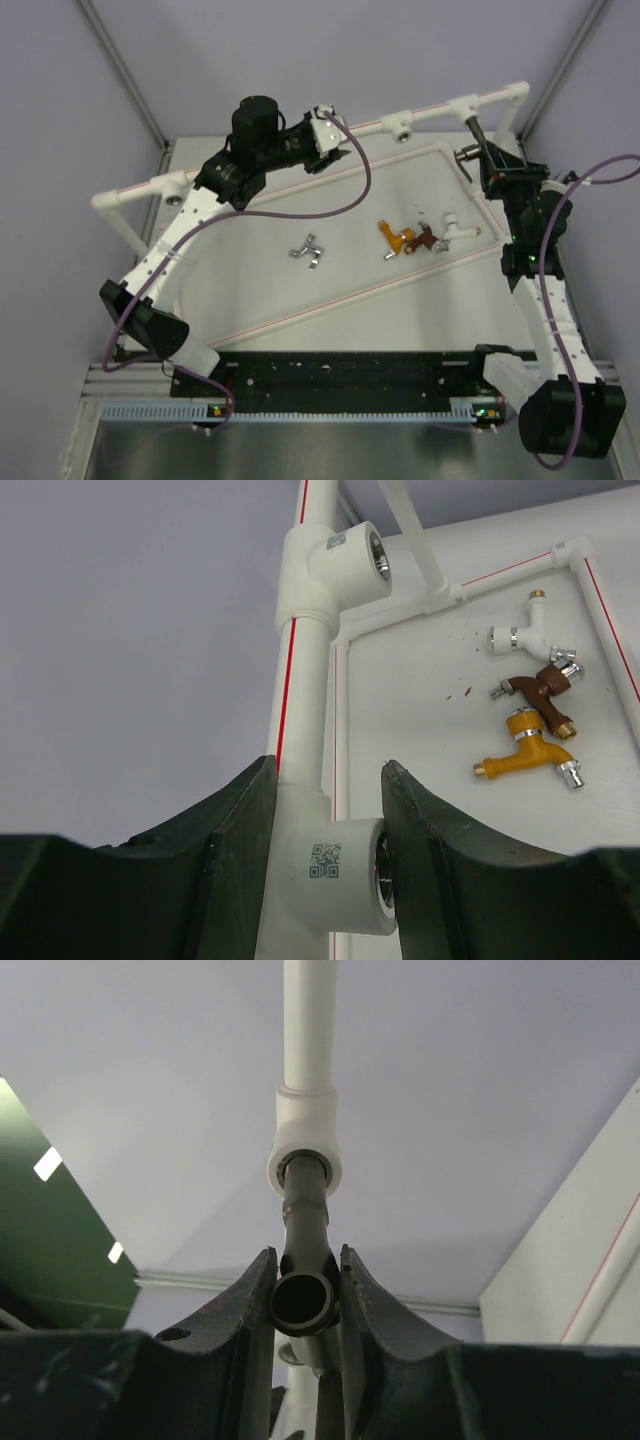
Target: Install the water faucets
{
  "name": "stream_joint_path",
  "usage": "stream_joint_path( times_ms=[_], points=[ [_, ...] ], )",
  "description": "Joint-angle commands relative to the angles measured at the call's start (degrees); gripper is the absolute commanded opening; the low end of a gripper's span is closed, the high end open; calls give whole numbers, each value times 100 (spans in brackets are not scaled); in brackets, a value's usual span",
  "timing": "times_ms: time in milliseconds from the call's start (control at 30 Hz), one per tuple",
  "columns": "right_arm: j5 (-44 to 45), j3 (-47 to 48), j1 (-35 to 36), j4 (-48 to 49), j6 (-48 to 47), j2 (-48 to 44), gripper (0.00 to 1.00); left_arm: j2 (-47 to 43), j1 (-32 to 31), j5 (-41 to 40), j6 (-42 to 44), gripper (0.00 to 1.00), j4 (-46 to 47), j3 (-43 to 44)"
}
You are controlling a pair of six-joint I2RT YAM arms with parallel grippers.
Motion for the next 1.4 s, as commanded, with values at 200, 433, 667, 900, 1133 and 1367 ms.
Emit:
stream_joint_path(
  times_ms=[200,433,667,900,1133,1367],
  points=[
    [149,107,205,-164,3914,65,9,316,28,-412,-47,49,-606,-198],
    [333,116,205,-340,3214,-311,99,360,28,-517,6,49,-606,-102],
    [1298,-122,117,-1350,-1076,-1717,99,413,19,-587,76,48,-606,39],
    [1407,731,117,-2134,-8248,-2211,99,404,20,-614,93,48,-562,92],
    [274,266,117,-1283,-13306,-2106,96,404,28,-649,128,48,-510,101],
    [-658,397,117,-1072,-15421,-1491,95,378,28,-570,111,48,-334,4]
  ],
)
